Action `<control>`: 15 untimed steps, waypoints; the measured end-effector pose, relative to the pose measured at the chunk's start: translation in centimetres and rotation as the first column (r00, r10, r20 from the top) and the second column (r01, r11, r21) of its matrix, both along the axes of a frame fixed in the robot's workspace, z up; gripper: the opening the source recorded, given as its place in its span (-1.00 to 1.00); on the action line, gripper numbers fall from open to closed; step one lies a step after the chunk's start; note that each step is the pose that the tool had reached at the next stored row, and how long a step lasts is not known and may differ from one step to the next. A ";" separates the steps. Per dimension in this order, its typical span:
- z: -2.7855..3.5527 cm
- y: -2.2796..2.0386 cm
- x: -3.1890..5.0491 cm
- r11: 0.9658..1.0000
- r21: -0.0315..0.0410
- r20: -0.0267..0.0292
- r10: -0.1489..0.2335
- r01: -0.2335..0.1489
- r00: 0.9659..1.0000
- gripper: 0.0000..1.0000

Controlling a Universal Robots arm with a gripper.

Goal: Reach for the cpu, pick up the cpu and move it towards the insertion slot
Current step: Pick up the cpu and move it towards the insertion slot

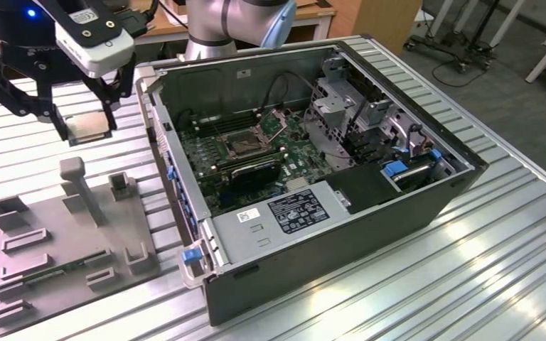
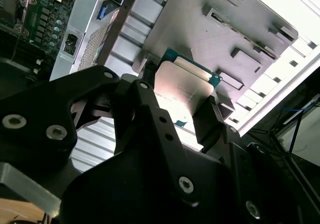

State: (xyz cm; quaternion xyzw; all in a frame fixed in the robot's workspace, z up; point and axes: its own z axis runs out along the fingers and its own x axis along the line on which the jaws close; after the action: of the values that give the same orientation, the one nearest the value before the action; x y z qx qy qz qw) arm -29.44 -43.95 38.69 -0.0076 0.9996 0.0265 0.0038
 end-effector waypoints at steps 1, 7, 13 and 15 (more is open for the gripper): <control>0.00 0.00 0.06 1.000 0.000 0.000 0.000 0.000 1.000 0.08; -0.03 0.00 0.49 1.000 0.000 0.000 0.000 0.000 1.000 0.08; -0.06 0.00 0.90 1.000 0.000 0.000 0.000 0.000 1.000 0.08; -0.06 0.00 1.03 1.000 0.000 0.000 0.000 0.000 1.000 0.08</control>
State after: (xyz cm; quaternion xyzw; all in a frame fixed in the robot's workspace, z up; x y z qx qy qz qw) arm -28.41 -43.95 38.64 -0.0076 0.9996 0.0265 0.0038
